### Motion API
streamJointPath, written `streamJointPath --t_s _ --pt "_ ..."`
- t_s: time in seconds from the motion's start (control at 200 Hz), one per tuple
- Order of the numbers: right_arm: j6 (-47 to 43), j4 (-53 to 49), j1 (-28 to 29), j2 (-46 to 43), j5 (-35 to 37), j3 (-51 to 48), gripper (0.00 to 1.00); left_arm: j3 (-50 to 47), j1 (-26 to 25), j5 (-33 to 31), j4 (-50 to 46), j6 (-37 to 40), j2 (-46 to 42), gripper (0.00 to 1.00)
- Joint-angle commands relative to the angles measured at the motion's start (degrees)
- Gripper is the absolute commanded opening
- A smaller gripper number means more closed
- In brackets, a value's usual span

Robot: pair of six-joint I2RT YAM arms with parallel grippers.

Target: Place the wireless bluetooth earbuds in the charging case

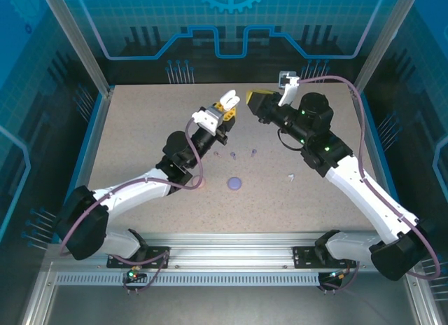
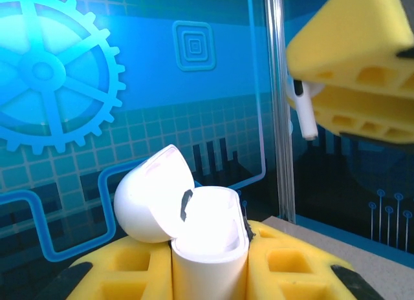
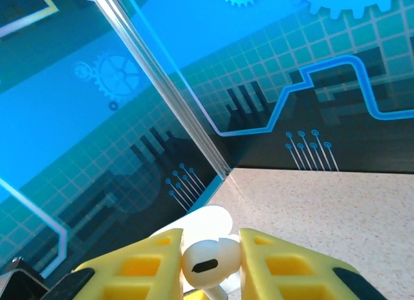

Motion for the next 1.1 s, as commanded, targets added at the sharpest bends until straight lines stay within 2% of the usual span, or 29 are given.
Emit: streamJointPath --t_s 0.0,0.29,1.095 --pt "1.7 8.1 1.6 -0.3 -0.2 -1.5 0.25 2.7 -0.4 -1.8 3.5 -1.9 0.9 0.00" --pt "2.8 10.9 4.4 2.0 1.0 -1.6 0.25 4.3 -0.7 -1.1 2.9 -2.5 2.2 0.00" --pt "3.8 11.9 5.1 5.6 0.4 -2.5 0.24 5.4 -1.6 0.2 2.0 -1.5 2.0 0.00"
